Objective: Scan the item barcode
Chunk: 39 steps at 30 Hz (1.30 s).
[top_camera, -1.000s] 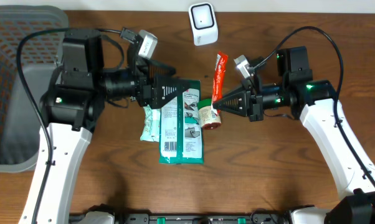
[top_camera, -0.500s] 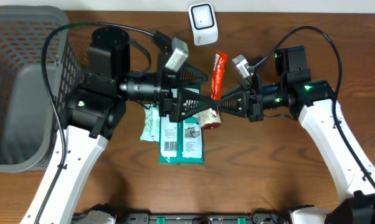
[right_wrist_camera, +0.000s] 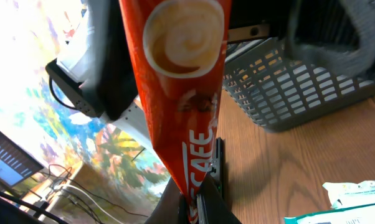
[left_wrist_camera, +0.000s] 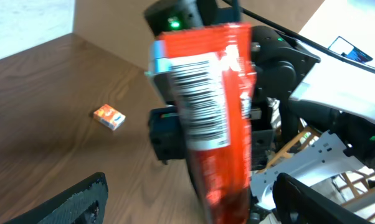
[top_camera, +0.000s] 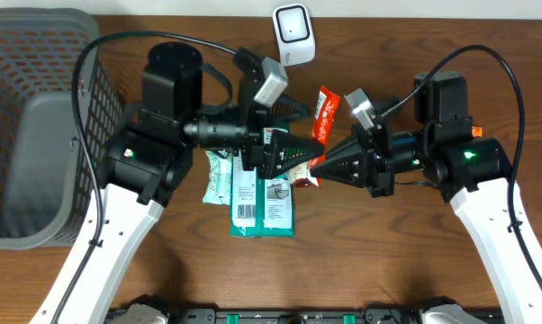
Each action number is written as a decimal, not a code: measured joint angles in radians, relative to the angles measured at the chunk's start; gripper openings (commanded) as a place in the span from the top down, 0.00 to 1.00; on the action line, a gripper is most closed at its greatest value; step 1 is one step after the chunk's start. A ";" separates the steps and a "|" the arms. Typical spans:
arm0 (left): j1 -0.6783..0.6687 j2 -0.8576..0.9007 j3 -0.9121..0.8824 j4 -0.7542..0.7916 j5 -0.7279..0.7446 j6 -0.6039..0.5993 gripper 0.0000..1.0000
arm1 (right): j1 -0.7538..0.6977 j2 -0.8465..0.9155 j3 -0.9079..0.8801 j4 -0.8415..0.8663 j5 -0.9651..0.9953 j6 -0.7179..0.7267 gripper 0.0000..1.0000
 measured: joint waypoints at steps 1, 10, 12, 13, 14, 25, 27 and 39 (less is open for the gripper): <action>-0.010 0.000 0.000 0.006 0.000 0.000 0.18 | 0.000 0.000 0.000 0.000 0.000 0.000 0.99; -0.048 0.001 0.000 0.015 0.001 0.000 0.80 | 0.000 0.000 0.000 0.039 0.002 0.002 0.99; -0.051 0.001 0.000 0.014 0.001 -0.004 0.90 | 0.000 0.000 0.000 0.052 0.003 0.003 0.96; -0.052 0.001 0.000 0.017 0.001 -0.002 0.93 | 0.000 0.000 0.000 0.055 0.005 0.004 0.91; -0.052 0.001 0.000 0.017 0.000 -0.003 0.93 | 0.000 0.000 0.000 0.061 0.007 0.004 0.83; -0.053 0.001 0.000 0.003 -0.207 -0.175 0.93 | -0.039 0.000 0.003 0.027 0.123 0.007 0.30; -0.054 0.001 0.001 -0.043 -0.323 -0.278 0.93 | -0.057 0.000 0.005 -0.013 0.165 -0.005 0.30; -0.267 0.005 0.001 -0.193 -0.965 -0.679 0.93 | -0.039 0.000 0.005 -0.144 0.372 -0.184 0.37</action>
